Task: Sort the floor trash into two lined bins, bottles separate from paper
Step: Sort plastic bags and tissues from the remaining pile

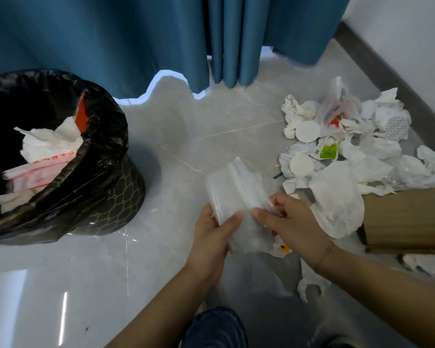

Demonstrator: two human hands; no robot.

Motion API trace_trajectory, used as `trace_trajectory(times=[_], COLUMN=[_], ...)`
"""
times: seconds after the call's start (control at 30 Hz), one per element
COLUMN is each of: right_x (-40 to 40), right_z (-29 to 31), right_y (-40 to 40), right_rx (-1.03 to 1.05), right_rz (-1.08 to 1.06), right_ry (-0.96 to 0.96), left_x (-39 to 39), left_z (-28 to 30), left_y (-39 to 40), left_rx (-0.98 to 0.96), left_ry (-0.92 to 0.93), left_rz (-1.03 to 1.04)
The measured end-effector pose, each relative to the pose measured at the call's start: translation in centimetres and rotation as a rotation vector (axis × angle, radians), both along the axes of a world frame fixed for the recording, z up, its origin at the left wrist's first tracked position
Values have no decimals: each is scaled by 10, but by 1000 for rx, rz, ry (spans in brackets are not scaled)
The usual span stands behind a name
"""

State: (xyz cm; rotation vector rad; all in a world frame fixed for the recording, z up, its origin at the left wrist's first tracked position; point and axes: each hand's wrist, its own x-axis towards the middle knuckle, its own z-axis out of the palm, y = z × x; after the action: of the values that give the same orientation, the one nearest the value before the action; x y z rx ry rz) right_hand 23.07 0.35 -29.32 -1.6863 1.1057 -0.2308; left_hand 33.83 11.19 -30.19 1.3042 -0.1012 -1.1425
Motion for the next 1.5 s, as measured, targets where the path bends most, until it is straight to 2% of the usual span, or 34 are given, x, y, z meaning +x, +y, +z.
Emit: trace_trajectory(times=[0.1, 0.23, 0.37, 0.47, 0.57, 0.63, 0.7, 0.8, 0.87, 0.97, 1.07, 1.13, 1.23, 1.33, 1.4, 1.5], right_x=[3, 13, 50, 89, 126, 145, 158, 161, 153, 133, 114, 104, 89, 78, 70, 48], right_z=[12, 54, 123, 157, 182, 196, 205, 201, 193, 182, 182, 186, 191, 188, 181, 159], right_y=[3, -2, -6, 7, 29, 41, 50, 60, 62, 56, 42, 31, 11, -9, -22, -46], right_rx=[21, 5, 92, 199, 119, 88, 106, 100, 94, 81, 58, 29, 5, 7, 12, -4], right_rz=[-13, -4, 204, 365, 494, 578, 608, 538, 513, 631, 708, 698, 669, 680, 704, 703], right_ry=[-62, -106, -152, -96, -35, -4, 12, 2, 33, 229, 342, 350, 373, 444, 492, 543], left_x=[10, 33, 62, 85, 117, 149, 185, 227, 240, 248, 246, 234, 197, 163, 144, 118], left_z=[8, 46, 104, 144, 176, 186, 181, 160, 148, 143, 152, 162, 177, 179, 172, 155], left_y=[4, 17, 43, 65, 91, 107, 120, 131, 134, 131, 130, 126, 109, 86, 64, 16], left_rx=[19, -22, -98, -111, -119, -97, 2, 274, 536, 827, 1015, 971, 699, 536, 466, 501], left_ry=[-60, -210, -380, -470, -538, -529, -454, -551, -678, -884, -1195, -1368, -1477, -1591, -1659, -1687], left_rz=[34, 141, 310, 425, 533, 577, 568, 471, 267, -59, -160, -155, -213, -299, -429, -776])
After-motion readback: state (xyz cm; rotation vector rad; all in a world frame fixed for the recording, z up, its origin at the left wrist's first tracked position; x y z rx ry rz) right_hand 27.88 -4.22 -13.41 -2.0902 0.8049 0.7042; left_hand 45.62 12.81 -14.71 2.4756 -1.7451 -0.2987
